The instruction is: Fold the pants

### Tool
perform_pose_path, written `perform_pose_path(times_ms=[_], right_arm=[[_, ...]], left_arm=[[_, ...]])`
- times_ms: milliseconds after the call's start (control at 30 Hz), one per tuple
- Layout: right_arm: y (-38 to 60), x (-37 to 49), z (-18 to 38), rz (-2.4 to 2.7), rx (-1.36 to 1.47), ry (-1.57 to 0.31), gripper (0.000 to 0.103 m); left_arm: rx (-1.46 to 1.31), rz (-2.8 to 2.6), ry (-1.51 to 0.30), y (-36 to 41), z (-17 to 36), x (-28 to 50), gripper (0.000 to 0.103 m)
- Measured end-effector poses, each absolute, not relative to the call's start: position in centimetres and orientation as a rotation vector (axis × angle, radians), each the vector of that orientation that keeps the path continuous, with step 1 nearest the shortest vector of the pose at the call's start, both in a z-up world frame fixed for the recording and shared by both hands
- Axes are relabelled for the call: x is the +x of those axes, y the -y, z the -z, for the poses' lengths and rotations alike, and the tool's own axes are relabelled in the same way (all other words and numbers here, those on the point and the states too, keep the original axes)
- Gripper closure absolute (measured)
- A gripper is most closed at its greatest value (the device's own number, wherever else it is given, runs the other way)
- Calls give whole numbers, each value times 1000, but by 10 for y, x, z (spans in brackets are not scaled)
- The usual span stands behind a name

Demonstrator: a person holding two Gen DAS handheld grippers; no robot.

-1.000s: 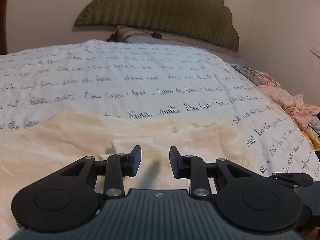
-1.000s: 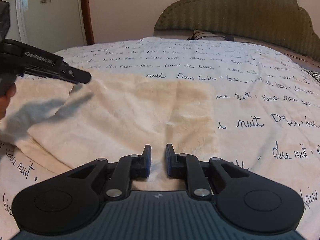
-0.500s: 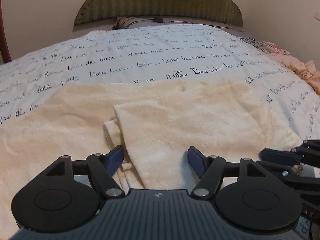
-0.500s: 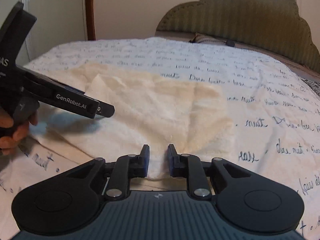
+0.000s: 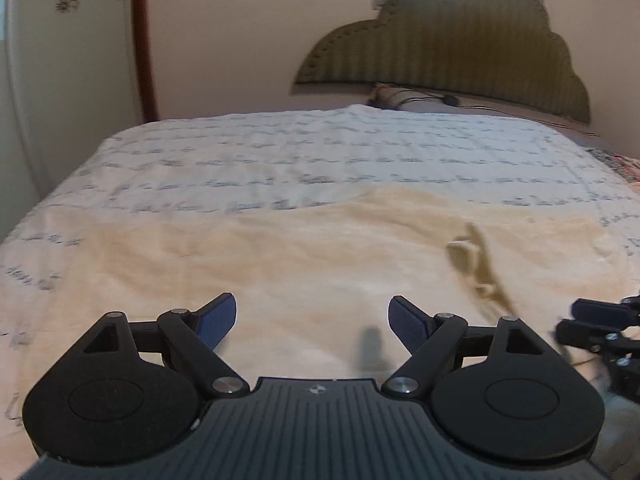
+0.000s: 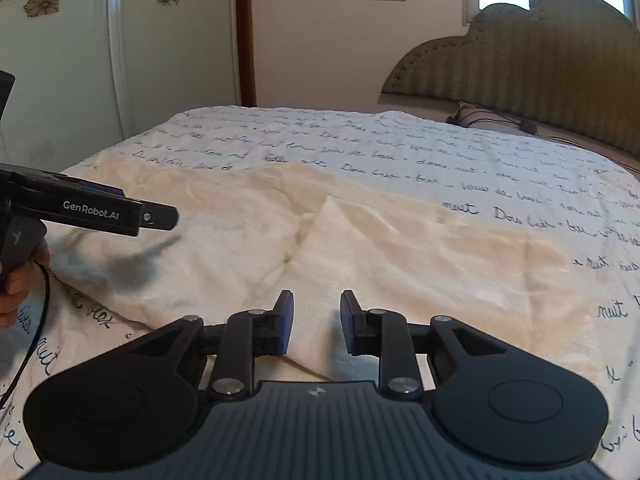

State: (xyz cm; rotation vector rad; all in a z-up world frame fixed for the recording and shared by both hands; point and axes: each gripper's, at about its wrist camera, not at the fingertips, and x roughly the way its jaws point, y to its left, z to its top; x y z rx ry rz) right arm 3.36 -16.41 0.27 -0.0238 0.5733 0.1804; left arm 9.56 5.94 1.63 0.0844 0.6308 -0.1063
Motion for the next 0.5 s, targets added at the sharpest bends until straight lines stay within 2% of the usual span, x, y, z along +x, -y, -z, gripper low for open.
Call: perform_pose_path(times_ms=[67,133,167,500], right_arm=[[155,39,1,-189,-41,-598,74],[150,46,9,-198,-52,-647,63],[147,47,10,-187,-64,-648,63],[95,40,-27,-247,-140,-515,63]], left_arm=[[90,42,-636,-89,-11,95,13],[126,13,-696,-106,-1,102,13],[119,6,-704,-113,1,102,15],[102,9,-673,-129,-5,98,14]])
